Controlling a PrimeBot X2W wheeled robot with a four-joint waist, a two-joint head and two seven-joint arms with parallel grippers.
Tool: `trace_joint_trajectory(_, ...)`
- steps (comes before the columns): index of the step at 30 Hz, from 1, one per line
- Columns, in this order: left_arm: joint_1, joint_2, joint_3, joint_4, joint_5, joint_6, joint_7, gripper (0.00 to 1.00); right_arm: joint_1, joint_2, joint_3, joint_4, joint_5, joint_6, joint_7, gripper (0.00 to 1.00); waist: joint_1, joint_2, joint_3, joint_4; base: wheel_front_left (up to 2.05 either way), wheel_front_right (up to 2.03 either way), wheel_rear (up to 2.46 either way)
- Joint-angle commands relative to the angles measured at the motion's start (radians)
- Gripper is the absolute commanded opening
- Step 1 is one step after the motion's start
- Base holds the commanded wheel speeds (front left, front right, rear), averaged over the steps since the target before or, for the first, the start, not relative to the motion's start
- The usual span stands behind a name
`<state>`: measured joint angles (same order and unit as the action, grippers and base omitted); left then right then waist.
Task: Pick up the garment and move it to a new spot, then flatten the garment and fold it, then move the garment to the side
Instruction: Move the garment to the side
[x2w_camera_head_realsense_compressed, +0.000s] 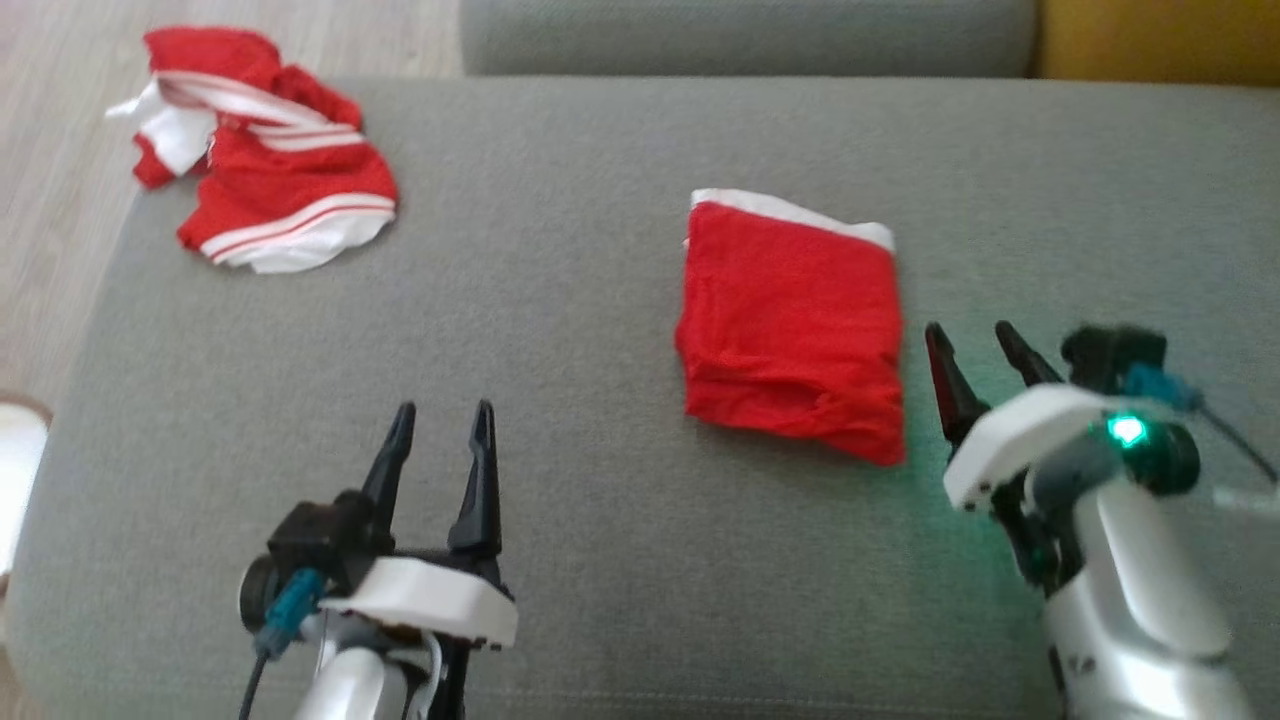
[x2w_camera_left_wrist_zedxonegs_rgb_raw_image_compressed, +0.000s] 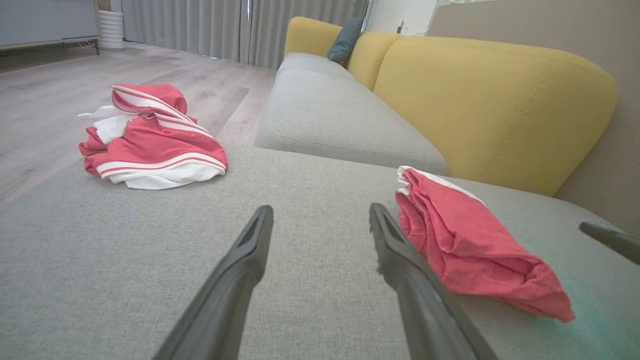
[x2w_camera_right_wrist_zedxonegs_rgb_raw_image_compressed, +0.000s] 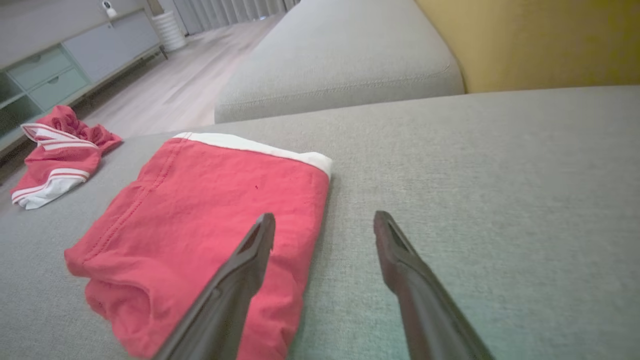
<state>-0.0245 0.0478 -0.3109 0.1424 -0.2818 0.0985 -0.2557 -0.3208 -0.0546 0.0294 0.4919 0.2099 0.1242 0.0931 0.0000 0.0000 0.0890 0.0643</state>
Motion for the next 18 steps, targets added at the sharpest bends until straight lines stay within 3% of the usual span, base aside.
trace_joint_trajectory(1, -0.056, 0.002, 0.028, -0.042, 0.000, 0.008, -0.006, 1.00, -0.057, -0.009, 0.026, -0.021, 0.005, 0.007, 0.023, 1.00, 0.0000, 0.0000, 0.027, 0.024, 0.00, 0.00, 0.00)
trace_joint_trajectory(6, -0.084, 0.002, 0.001, -0.069, -0.015, 0.017, -0.006, 1.00, -0.159, -0.065, 0.029, 0.045, 0.043, 0.007, 0.159, 1.00, 0.0000, 0.0000, 0.090, 0.077, 0.00, 0.00, 0.00)
trace_joint_trajectory(15, -0.118, 0.002, -0.030, -0.093, -0.038, 0.036, -0.006, 1.00, -0.230, -0.135, 0.063, 0.125, 0.082, 0.007, 0.295, 1.00, 0.0000, 0.0000, 0.156, 0.145, 0.00, 0.00, 0.00)
trace_joint_trajectory(16, -0.120, 0.002, -0.030, -0.095, -0.038, 0.038, -0.006, 1.00, -0.234, -0.141, 0.069, 0.128, 0.089, 0.007, 0.307, 0.63, 0.0000, 0.0000, 0.161, 0.148, 0.00, 0.00, 0.00)
trace_joint_trajectory(17, -0.122, 0.002, -0.030, -0.097, -0.038, 0.039, -0.006, 1.00, -0.238, -0.145, 0.073, 0.131, 0.098, 0.007, 0.319, 0.45, 0.0000, 0.0000, 0.166, 0.149, 0.00, 0.00, 0.00)
trace_joint_trajectory(18, -0.124, 0.002, -0.029, -0.100, -0.038, 0.041, -0.006, 1.00, -0.241, -0.148, 0.077, 0.134, 0.107, 0.007, 0.330, 0.37, 0.0000, 0.0000, 0.169, 0.150, 0.00, 0.00, 0.00)
